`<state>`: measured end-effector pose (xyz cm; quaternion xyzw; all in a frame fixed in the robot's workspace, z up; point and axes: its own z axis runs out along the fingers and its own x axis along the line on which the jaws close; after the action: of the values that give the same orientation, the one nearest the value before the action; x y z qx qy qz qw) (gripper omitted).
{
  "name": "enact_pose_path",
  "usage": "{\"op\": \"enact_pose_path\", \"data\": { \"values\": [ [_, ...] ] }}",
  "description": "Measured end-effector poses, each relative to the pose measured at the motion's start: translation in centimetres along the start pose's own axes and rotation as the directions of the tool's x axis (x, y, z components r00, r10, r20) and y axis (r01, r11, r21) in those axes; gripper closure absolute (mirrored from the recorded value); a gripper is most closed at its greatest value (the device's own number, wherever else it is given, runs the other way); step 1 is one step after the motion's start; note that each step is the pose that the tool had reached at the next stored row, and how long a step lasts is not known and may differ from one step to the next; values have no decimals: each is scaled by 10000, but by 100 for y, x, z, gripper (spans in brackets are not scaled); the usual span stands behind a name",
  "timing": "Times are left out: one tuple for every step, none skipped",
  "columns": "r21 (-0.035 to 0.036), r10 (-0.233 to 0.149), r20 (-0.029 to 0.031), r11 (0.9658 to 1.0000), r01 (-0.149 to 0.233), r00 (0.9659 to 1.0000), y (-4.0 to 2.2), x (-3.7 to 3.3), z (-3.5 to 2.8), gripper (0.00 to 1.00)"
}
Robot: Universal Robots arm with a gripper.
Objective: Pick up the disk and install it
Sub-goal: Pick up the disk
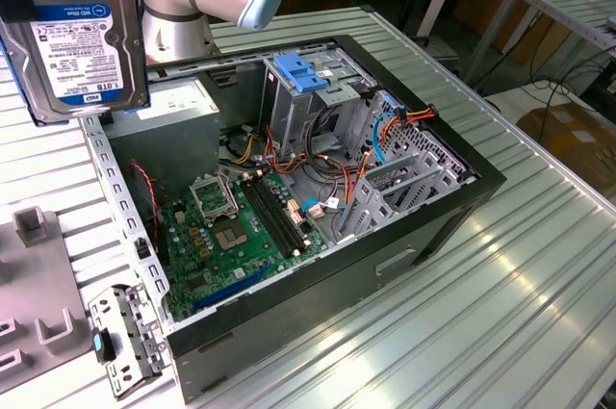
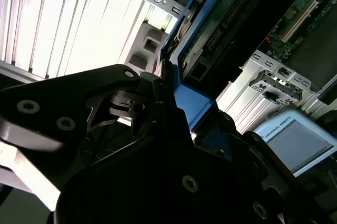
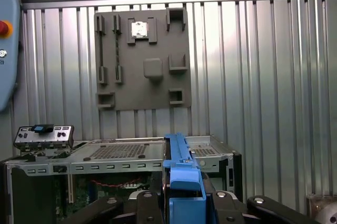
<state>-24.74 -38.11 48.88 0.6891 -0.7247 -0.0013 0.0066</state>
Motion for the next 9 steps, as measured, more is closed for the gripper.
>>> {"op": "enact_pose_path", "data": {
  "values": [
    [0,0,-1,10000,0,10000,-12,-1,0,63],
    [0,0,0,10000,0,10000,-21,-1,0,63],
    [0,0,-1,10000,0,10000,-51,-2,-1,63],
    [-1,0,-1,10000,0,10000,-68,-3,-1,63],
    [0,0,-1,10000,0,10000,-83,-3,-1,63],
    [1,0,0,10000,0,10000,-112,-4,0,63],
    [0,0,0,10000,0,10000,-136,-5,-1,63],
    [0,0,0,10000,0,10000,-151,-6,-1,63],
    [0,0,0,10000,0,10000,-173,-6,-1,63]
  ]
}}
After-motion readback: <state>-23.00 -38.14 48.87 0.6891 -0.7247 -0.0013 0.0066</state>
